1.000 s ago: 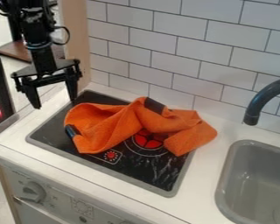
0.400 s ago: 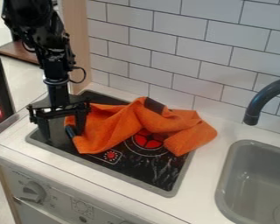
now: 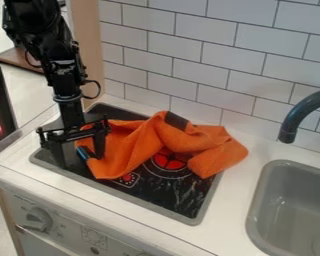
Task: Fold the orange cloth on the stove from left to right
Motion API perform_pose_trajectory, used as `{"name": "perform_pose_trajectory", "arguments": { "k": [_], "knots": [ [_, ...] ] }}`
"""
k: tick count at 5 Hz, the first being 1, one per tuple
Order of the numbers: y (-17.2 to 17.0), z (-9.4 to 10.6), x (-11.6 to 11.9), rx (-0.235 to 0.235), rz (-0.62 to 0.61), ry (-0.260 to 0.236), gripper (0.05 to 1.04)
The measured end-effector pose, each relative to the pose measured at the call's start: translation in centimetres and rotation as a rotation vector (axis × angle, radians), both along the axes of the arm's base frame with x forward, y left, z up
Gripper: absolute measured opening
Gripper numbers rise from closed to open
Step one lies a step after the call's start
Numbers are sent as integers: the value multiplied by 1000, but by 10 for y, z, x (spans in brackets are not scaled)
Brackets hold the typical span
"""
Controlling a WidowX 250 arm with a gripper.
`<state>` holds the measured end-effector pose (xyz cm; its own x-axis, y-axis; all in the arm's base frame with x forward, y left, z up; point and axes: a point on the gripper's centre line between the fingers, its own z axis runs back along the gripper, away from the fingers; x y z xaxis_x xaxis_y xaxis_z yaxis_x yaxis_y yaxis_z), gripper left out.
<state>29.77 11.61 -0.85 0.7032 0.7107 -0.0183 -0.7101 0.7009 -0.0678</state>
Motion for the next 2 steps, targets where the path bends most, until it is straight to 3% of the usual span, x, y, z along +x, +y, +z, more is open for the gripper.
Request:
{"name": "perform_pose_trajectory", "arguments": {
  "k": [2],
  "knots": [
    [7, -2, 4, 80, 48, -28, 358]
  ]
}}
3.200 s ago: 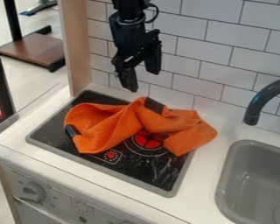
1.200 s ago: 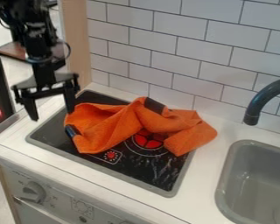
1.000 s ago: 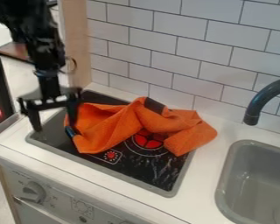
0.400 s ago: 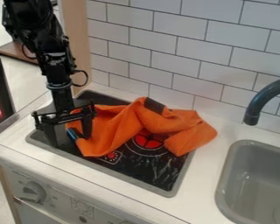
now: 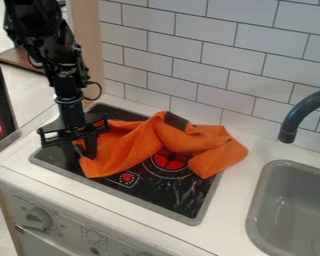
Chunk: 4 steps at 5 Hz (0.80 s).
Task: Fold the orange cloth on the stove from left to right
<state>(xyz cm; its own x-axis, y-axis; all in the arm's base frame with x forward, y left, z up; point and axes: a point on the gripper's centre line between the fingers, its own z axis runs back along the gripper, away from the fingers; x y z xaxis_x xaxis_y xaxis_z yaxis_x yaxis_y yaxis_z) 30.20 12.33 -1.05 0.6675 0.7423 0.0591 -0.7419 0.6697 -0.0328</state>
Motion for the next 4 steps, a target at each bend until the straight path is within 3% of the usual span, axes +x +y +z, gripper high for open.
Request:
{"name": "perform_pose_trajectory", "arguments": {
  "k": [1, 2, 4],
  "knots": [
    [2, 0, 0, 13, 26, 2, 186],
    [7, 3, 1, 9, 57, 0, 93],
    [16, 20, 15, 13, 152, -12, 64]
  ]
}}
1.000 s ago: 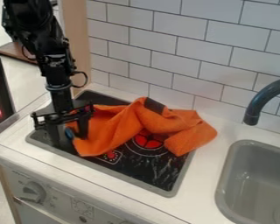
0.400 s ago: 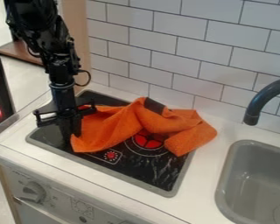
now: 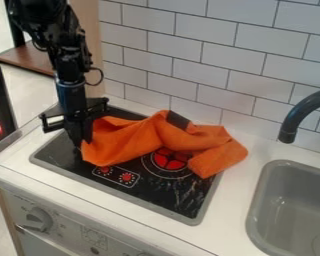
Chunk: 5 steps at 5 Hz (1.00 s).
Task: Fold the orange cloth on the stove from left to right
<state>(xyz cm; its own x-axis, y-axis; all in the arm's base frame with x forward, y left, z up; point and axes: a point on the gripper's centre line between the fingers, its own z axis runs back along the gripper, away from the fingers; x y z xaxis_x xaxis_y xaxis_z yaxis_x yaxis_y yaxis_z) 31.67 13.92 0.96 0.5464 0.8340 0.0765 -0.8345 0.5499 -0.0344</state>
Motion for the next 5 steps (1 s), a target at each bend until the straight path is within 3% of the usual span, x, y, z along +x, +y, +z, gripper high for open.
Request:
{"name": "perform_pose_trajectory", "arguments": {
  "k": [1, 3, 4, 5],
  "knots": [
    [0, 27, 12, -28, 49, -57, 64],
    [-34, 74, 29, -153, 52, -121, 64],
    [-69, 87, 44, -184, 5, -120, 64],
    [-104, 89, 51, -163, -45, -106, 64]
  ]
}}
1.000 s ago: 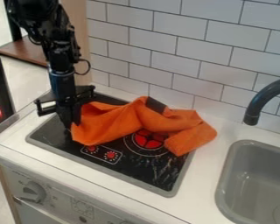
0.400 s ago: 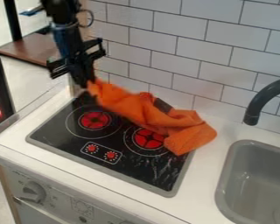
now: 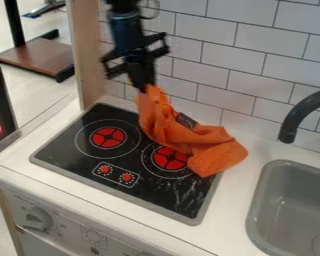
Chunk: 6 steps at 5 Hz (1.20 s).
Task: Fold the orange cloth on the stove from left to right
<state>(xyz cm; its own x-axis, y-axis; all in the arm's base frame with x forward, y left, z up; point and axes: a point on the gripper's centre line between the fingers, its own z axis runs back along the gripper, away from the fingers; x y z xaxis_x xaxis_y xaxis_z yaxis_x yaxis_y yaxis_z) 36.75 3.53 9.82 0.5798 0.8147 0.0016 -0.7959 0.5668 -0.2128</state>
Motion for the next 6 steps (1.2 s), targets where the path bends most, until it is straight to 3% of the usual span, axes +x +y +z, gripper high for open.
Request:
{"name": "perform_pose_trajectory", "arguments": {
  "k": [2, 3, 5, 6],
  "knots": [
    [-60, -32, 9, 13, -91, 65, 64],
    [-74, -58, 14, 16, -105, 100, 64],
    [-78, -87, 22, 50, -99, 131, 91],
    [-77, -87, 23, 42, -90, 132, 265]
  ]
}}
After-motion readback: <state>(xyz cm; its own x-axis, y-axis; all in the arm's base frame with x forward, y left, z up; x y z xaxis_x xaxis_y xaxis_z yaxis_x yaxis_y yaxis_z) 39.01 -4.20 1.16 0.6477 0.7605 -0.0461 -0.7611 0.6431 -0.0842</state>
